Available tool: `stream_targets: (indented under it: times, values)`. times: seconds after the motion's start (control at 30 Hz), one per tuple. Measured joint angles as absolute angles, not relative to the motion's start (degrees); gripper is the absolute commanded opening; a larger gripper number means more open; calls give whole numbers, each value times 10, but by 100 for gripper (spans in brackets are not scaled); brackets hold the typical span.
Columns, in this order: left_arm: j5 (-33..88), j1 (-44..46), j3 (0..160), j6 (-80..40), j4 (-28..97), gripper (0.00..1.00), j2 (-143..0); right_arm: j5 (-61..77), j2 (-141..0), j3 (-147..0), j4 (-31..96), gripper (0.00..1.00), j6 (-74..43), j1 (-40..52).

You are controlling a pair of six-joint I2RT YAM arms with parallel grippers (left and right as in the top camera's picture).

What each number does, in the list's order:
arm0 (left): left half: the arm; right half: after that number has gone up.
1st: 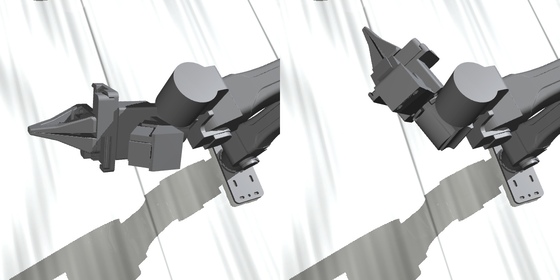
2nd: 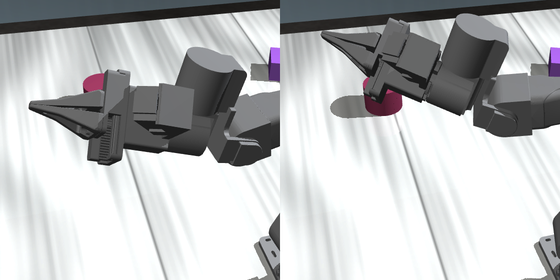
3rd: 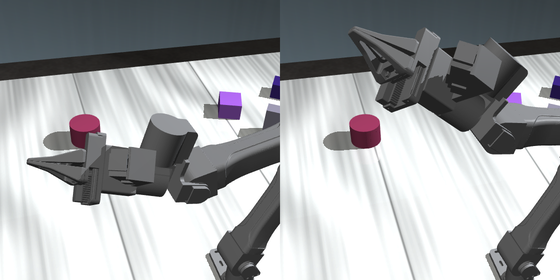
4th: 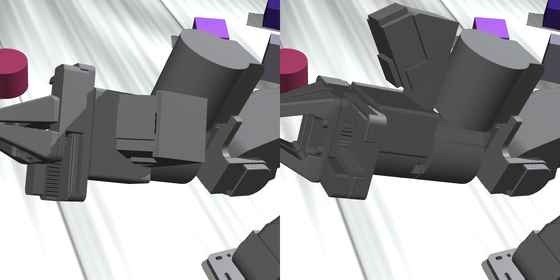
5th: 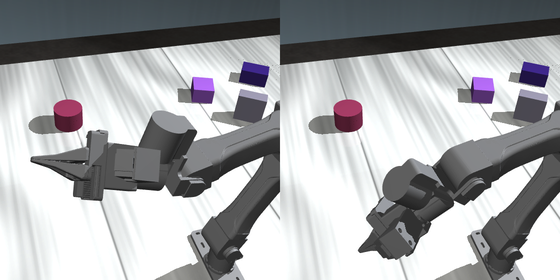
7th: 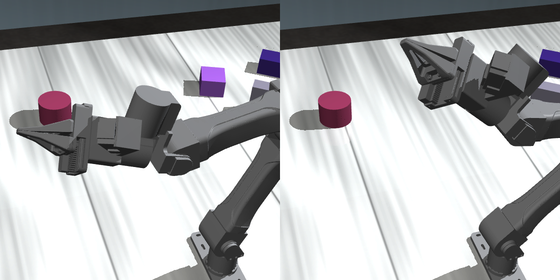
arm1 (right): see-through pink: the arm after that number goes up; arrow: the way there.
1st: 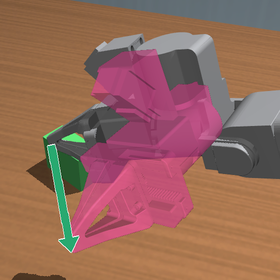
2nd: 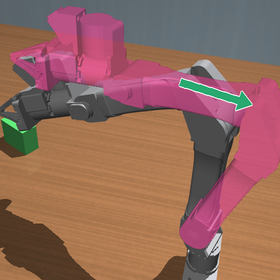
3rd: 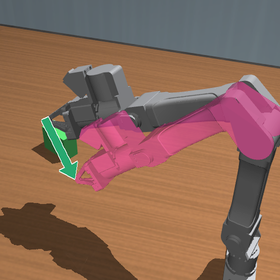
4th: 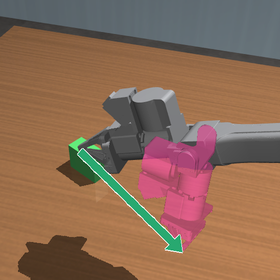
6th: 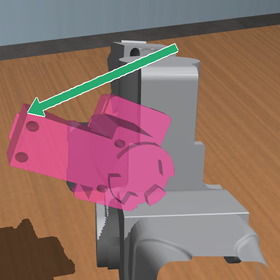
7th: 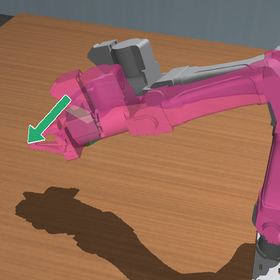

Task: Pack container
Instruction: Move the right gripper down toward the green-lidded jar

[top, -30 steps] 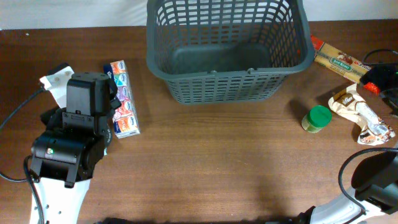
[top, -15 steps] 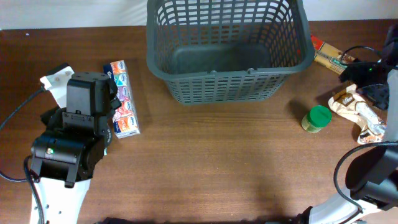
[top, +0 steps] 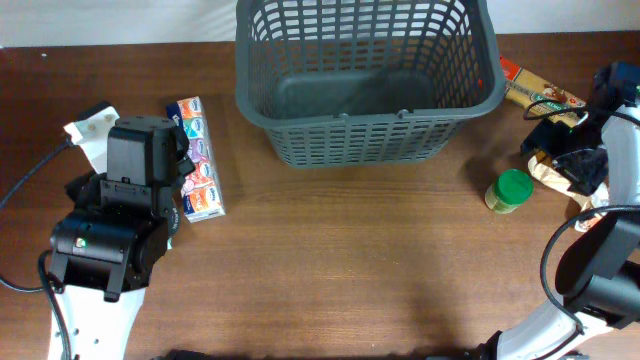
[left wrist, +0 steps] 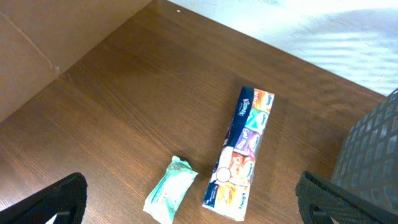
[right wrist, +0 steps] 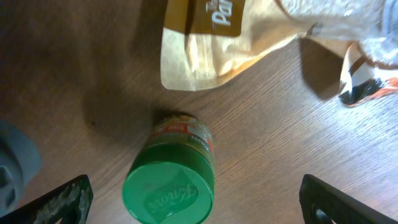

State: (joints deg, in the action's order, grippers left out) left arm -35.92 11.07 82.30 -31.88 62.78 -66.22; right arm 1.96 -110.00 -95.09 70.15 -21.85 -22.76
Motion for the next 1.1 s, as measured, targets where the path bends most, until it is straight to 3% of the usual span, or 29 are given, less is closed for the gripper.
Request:
stream_targets:
  times: [1.1]
  values:
    - [-359,111,823,-319,628,99,-662,34,-1100,-877,684,99,-213,-198]
